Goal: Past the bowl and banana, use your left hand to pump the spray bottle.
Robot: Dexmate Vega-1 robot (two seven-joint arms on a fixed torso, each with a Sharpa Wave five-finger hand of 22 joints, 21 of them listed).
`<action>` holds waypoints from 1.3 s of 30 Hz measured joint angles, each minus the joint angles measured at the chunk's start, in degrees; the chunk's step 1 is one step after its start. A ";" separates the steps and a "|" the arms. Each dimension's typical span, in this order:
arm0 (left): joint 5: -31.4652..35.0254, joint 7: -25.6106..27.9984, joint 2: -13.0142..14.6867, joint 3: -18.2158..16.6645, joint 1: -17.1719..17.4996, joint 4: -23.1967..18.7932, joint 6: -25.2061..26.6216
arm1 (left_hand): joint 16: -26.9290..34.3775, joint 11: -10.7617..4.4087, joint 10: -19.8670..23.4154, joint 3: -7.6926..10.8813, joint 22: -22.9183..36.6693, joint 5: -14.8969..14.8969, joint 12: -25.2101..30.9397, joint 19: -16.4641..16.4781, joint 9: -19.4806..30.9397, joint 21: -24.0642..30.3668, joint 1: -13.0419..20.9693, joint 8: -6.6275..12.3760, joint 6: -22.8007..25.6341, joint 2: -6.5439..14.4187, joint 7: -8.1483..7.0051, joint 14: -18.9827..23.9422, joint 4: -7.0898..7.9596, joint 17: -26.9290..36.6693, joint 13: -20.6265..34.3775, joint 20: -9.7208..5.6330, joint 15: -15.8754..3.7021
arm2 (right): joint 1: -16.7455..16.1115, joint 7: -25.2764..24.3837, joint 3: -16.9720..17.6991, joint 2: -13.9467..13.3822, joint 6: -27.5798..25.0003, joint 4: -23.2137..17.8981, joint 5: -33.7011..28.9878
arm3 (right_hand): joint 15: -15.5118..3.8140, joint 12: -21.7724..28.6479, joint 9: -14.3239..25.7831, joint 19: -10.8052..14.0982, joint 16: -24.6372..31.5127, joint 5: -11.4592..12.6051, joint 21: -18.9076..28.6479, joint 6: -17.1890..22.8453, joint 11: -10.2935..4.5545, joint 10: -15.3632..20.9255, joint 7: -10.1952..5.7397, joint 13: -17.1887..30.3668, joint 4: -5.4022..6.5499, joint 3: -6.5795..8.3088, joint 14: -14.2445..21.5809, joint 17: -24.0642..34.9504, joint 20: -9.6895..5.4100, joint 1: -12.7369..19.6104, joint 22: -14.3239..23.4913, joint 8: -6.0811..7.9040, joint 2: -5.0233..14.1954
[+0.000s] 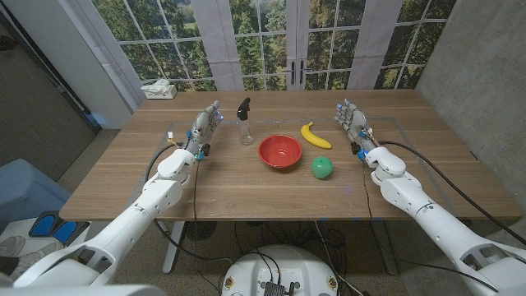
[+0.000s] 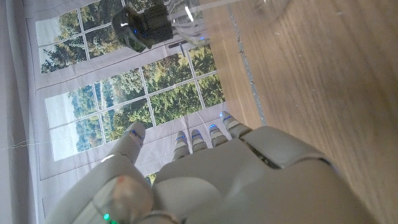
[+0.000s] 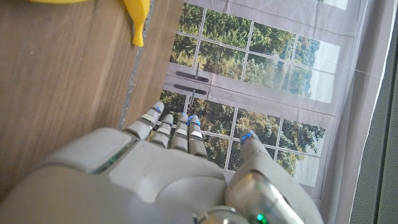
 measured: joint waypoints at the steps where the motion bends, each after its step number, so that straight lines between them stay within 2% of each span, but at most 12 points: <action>1: 0.03 0.02 0.08 -0.05 0.04 -0.09 -0.03 | 0.00 -0.09 0.06 -0.13 0.00 0.00 0.00 0.00 0.00 0.00 0.29 0.00 0.00 -0.34 0.00 0.00 -0.13 0.00 0.05 0.00 0.00 | 0.00 -0.12 0.00 0.06 0.19 -0.02 -0.06 | -0.09 0.00 0.00 0.00 0.00 0.00 0.00 0.00 0.19 0.19 0.00 0.00 0.00 0.00 0.09 0.00 0.00 0.00 0.00 0.00 0.00; 5: 0.69 0.52 0.17 -0.15 0.10 -0.25 -0.61 | 0.00 -0.61 0.00 -1.49 0.00 0.00 0.00 0.33 0.00 0.00 -0.55 0.00 -0.31 -3.13 -0.31 0.00 -1.49 0.00 0.06 -0.26 0.00 | 0.00 -0.27 0.00 0.42 0.47 -0.03 -0.13 | -0.09 0.00 0.00 0.00 0.00 0.00 0.00 0.21 0.39 0.39 0.21 -0.15 0.00 0.00 0.09 -0.06 0.00 0.00 0.00 0.00 0.00; 9: 1.47 1.05 0.45 -0.20 0.23 -0.67 -1.01 | 0.00 -0.61 0.00 -2.38 0.00 0.00 0.00 1.32 0.00 -0.25 -0.61 0.00 -0.72 -4.69 -0.71 0.23 -2.80 0.24 0.05 -0.16 0.20 | -0.08 -0.62 0.03 0.48 1.11 -0.07 -0.34 | -0.08 0.19 0.14 0.21 0.00 0.00 0.00 0.32 0.40 0.39 0.32 -0.16 -0.18 -0.19 0.09 -0.17 0.22 0.00 0.00 0.00 0.00; 14: 3.19 1.99 0.89 0.28 0.34 -1.45 -1.26 | 0.00 -0.46 -0.60 -2.93 -0.01 0.00 -0.49 1.75 -0.01 -0.48 0.66 0.00 -2.17 -7.02 -2.12 0.44 -5.28 0.26 0.05 -0.04 0.01 | -0.50 -0.92 0.34 0.43 1.81 -0.32 -0.45 | -0.08 0.22 0.26 0.41 0.22 0.00 0.00 0.31 0.40 0.39 0.32 -0.16 -0.24 -0.24 0.09 -0.17 0.42 -0.01 -0.01 0.00 0.00; 18: 5.25 3.04 1.80 0.96 0.41 -2.45 -1.03 | -0.28 0.22 -3.14 -3.23 -0.01 0.00 -0.72 1.86 0.26 -1.22 2.53 0.00 -5.82 -8.90 -2.03 -1.31 -7.39 0.26 0.05 0.02 0.06 | -0.70 -1.04 0.49 0.35 2.35 -0.42 -0.45 | -0.08 0.22 0.26 0.61 0.22 0.00 0.00 0.31 0.40 0.39 0.32 -0.16 -0.24 -0.25 0.09 -0.39 0.61 -0.01 -0.01 0.00 -0.01; 21: 6.75 3.67 2.84 1.41 0.57 -3.63 -0.19 | -0.27 0.66 -4.95 -3.32 -0.01 0.00 -0.94 1.86 0.26 -1.35 3.72 0.00 -8.48 -10.04 -1.58 -2.04 -7.60 0.26 0.30 0.02 0.00 | -1.50 -1.11 0.96 0.06 2.77 -0.89 -0.44 | 0.14 0.22 0.26 0.61 0.22 0.00 0.00 0.31 0.40 0.39 0.32 -0.16 -0.42 -0.43 0.30 -0.44 0.62 -0.01 -0.01 0.00 -0.01; 24: 6.75 3.67 3.89 1.75 0.81 -5.03 -0.19 | -0.27 1.30 -6.00 -3.32 -0.01 0.00 -0.94 1.50 0.53 -1.35 5.39 0.00 -9.45 -10.47 -0.80 -2.28 -8.08 0.53 0.30 1.20 0.22 | -2.08 -1.22 1.20 -0.18 3.06 -0.89 -0.38 | 0.14 0.22 0.25 0.60 0.22 0.00 0.00 0.51 0.40 0.38 0.52 -0.42 -0.42 -0.43 0.30 -0.44 0.64 -0.01 -0.01 0.00 -0.01; 27: 6.75 3.67 4.78 2.03 1.03 -6.24 -0.19 | -0.27 1.81 -6.22 -3.32 0.06 0.00 -0.94 1.30 0.53 -1.35 5.94 0.00 -9.48 -10.91 -0.76 -2.66 -8.08 0.53 0.29 1.61 0.00 | -2.08 -1.27 1.20 -0.18 3.40 -1.31 -0.33 | 0.14 0.22 0.25 0.45 0.22 0.00 0.00 0.51 0.62 0.60 0.52 -0.43 -0.42 -0.43 0.30 -0.44 0.92 -0.01 -0.01 0.00 -0.01; 28: 10.39 5.74 5.28 2.15 1.17 -6.94 2.61 | -0.27 1.88 -6.15 -3.32 0.20 0.00 -0.94 1.45 0.53 -1.35 6.40 0.00 -9.65 -11.01 -0.59 -2.66 -8.08 0.53 0.29 1.91 0.00 | -2.80 -1.32 1.50 -0.43 3.59 -1.88 -0.32 | 0.14 0.22 0.25 0.60 0.22 0.00 0.00 0.51 0.72 0.70 0.52 -0.43 -0.42 -0.43 0.30 -0.44 1.07 -0.01 -0.01 0.00 -0.01; 34: 13.48 7.89 7.03 2.60 1.75 -9.66 4.87 | -0.27 1.87 -6.15 -3.56 0.27 0.00 -0.67 2.57 0.53 -1.35 7.27 0.63 -9.74 -11.78 -0.49 -2.66 -8.31 0.53 0.29 3.01 0.01 | -4.08 -1.81 1.75 -0.95 4.31 -3.44 -0.62 | 0.14 0.22 0.25 0.80 0.22 0.00 0.00 0.51 0.71 0.70 0.52 -0.43 -0.57 -0.58 0.30 -0.68 1.26 -0.01 -0.01 0.00 -0.01; 39: 15.54 9.37 8.12 2.83 2.13 -11.38 6.48 | -0.22 1.87 -6.14 -3.69 0.27 0.17 -0.67 2.66 0.53 -1.35 7.99 0.84 -9.52 -12.51 -0.71 -2.66 -8.44 0.53 0.57 3.11 0.00 | -5.07 -2.46 1.85 -1.41 4.64 -4.86 -1.29 | 0.14 0.22 0.25 0.80 0.22 0.00 0.00 0.71 0.71 0.70 0.73 -0.42 -0.57 -0.57 0.30 -0.70 1.26 -0.01 -0.01 0.00 -0.01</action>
